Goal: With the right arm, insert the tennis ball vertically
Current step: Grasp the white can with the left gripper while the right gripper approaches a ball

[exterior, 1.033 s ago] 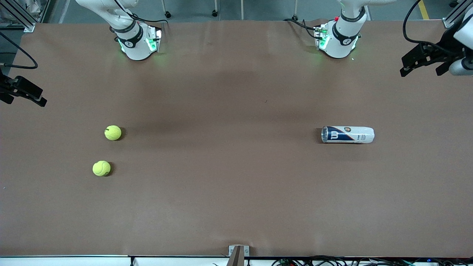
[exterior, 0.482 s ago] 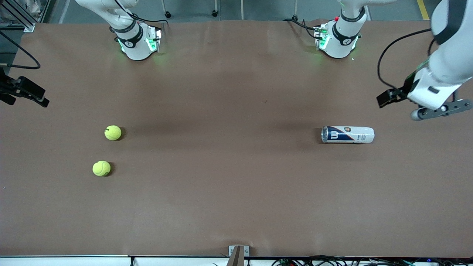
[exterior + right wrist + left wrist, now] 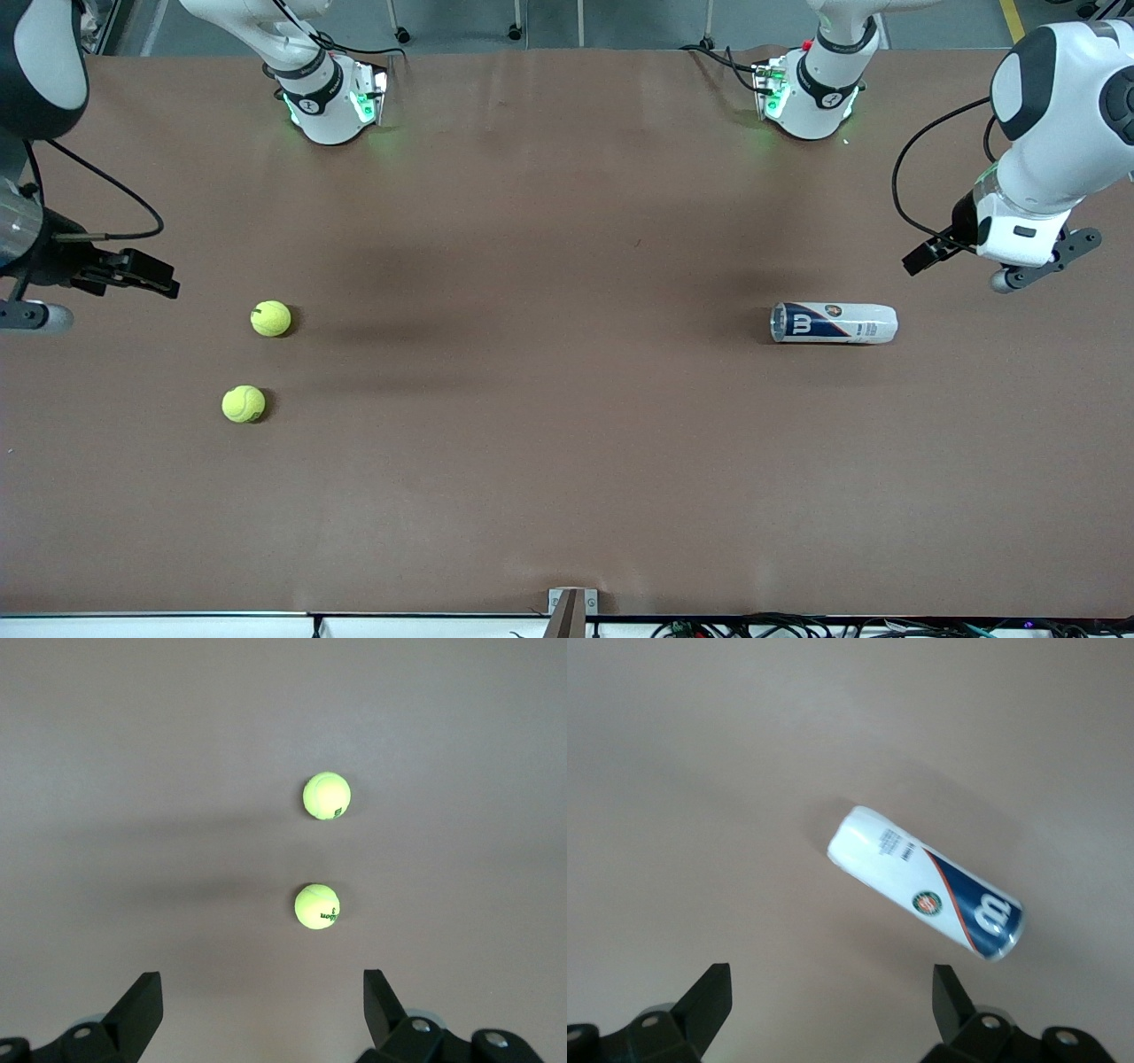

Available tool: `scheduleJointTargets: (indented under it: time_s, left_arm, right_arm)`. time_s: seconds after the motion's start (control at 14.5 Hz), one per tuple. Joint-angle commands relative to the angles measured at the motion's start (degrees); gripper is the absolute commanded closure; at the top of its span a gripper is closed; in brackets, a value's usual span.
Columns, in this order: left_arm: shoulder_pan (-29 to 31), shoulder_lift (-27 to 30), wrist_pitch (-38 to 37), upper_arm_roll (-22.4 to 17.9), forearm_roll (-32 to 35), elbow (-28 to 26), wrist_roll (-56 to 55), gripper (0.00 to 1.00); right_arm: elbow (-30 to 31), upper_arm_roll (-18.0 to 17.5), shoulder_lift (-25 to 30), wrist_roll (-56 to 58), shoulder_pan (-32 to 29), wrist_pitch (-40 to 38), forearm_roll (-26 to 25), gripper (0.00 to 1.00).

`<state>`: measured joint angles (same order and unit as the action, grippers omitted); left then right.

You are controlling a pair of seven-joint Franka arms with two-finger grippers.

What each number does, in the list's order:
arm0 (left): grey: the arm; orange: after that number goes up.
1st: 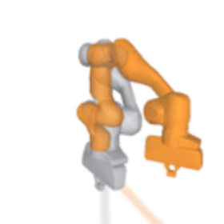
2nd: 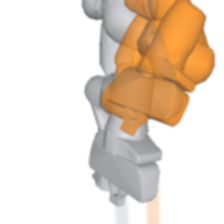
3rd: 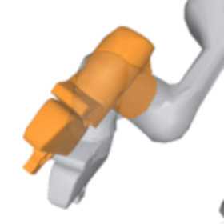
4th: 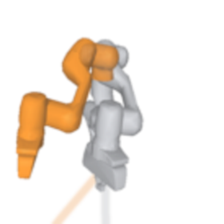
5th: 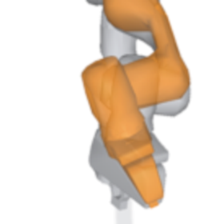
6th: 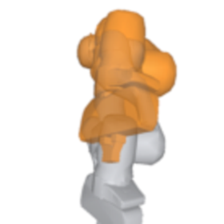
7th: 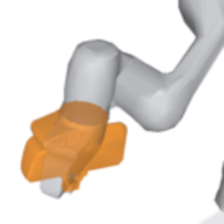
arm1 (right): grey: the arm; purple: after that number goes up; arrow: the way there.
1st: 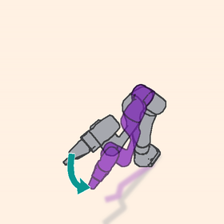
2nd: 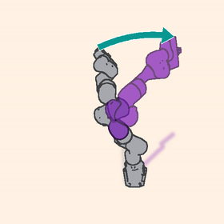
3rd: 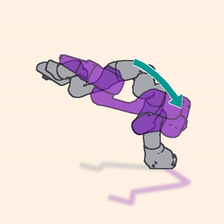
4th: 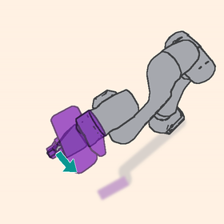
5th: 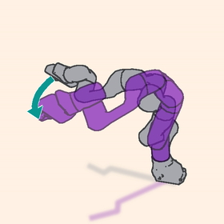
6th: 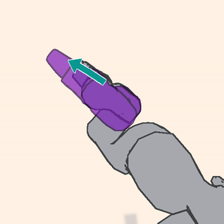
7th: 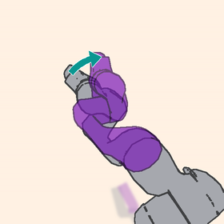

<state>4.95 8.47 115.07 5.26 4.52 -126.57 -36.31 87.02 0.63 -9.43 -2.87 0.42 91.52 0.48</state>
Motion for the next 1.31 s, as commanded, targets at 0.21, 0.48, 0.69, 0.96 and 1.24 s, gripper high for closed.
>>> scheduleJointTargets:
  time_s: [0.21,0.48,0.69,0.96,1.24]
  left_arm:
    - [-0.1,-9.7,10.9,1.9,1.0,-1.7,-26.9,0.0]
    - [-0.3,-17.3,19.1,2.0,1.0,-0.8,-39.2,0.0]
    - [-1.1,-20.2,21.2,2.0,1.0,0.0,-45.6,0.0]
    - [-3.8,-23.0,21.2,2.0,8.8,-0.1,-58.9,0.0]
    - [-7.0,-28.5,21.2,2.0,22.1,0.5,-75.2,0.0]
  right_arm:
    - [-0.8,0.3,-4.0,0.8,0.1,1.2,-0.5,0.0]
    - [-0.7,0.5,-6.9,0.7,-0.5,4.8,-0.6,0.0]
    - [-0.7,0.7,-9.3,0.7,-0.6,7.1,-0.7,0.0]
    - [-0.4,0.7,-10.9,0.8,-0.9,10.1,-1.7,0.0]
    - [1.0,0.7,-13.8,0.8,-2.2,10.3,-1.6,0.0]
